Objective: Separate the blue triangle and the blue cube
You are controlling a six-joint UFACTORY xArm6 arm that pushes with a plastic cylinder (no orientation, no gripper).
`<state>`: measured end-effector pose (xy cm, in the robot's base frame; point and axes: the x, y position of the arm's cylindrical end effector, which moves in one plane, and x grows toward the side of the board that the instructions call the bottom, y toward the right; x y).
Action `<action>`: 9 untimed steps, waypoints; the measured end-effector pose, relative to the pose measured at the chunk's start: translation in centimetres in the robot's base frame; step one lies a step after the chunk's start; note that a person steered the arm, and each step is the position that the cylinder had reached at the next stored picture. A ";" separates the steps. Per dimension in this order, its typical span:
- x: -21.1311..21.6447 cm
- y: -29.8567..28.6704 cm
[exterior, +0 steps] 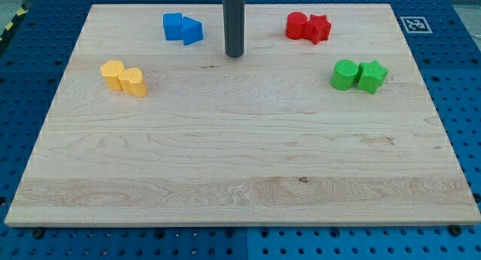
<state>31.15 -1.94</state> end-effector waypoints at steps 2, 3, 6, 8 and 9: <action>-6.5 -1.7; -9.0 -5.4; -3.2 -9.8; -8.3 -8.8; -5.8 -3.8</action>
<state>25.37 -5.70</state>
